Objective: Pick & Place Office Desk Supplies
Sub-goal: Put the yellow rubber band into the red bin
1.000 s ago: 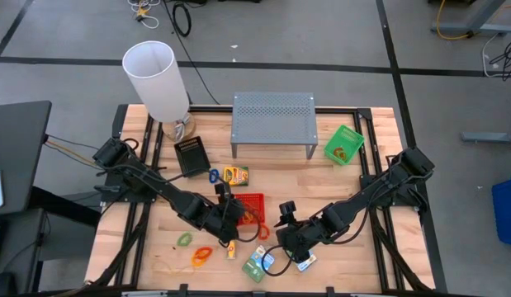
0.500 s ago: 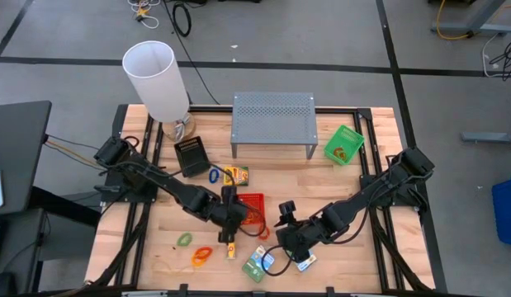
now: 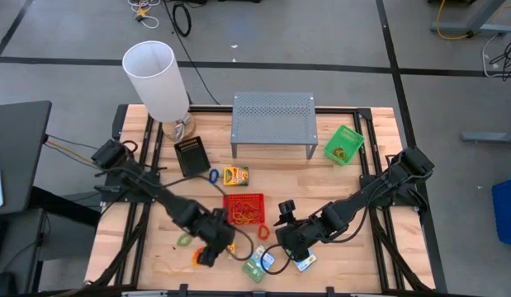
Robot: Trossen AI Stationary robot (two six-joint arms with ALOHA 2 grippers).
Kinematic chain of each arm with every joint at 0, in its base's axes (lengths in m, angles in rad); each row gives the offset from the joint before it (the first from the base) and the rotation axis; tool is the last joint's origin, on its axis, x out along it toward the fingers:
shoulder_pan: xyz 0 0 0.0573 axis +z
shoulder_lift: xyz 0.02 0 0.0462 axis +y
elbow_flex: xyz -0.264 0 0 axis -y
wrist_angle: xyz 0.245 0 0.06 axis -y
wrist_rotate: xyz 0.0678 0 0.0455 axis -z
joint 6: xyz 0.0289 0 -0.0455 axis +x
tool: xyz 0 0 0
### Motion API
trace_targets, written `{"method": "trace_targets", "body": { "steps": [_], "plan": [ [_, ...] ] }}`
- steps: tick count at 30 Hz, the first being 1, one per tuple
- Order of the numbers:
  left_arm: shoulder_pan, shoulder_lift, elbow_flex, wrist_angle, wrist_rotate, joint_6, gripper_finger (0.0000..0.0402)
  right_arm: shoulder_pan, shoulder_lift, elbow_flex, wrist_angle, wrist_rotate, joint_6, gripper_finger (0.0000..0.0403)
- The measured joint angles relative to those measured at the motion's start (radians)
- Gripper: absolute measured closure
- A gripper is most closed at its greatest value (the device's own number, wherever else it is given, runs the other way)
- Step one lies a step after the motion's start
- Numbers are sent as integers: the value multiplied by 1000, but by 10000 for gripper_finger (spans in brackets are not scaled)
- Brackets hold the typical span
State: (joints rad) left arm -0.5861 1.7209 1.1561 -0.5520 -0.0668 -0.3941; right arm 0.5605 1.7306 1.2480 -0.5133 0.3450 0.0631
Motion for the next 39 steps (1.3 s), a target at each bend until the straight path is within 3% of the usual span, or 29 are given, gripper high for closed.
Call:
{"method": "trace_targets", "body": {
  "steps": [11, 20, 27, 39],
  "plan": [
    [-250, -14, 1, -35, 34, -398, 128, 0, 0, 0, 1, 0, 4, 190],
    [-436, 4, 1, 18, -136, -729, 128, 0, 0, 0, 1, 0, 9, 190],
    [-489, 85, 1, 37, -195, -860, 130, 0, 0, 0, 1, 0, 10, 190],
    [-488, 210, 3, -23, -133, -926, 130, 0, 0, 0, 1, 0, 10, 190]
  ]
}}
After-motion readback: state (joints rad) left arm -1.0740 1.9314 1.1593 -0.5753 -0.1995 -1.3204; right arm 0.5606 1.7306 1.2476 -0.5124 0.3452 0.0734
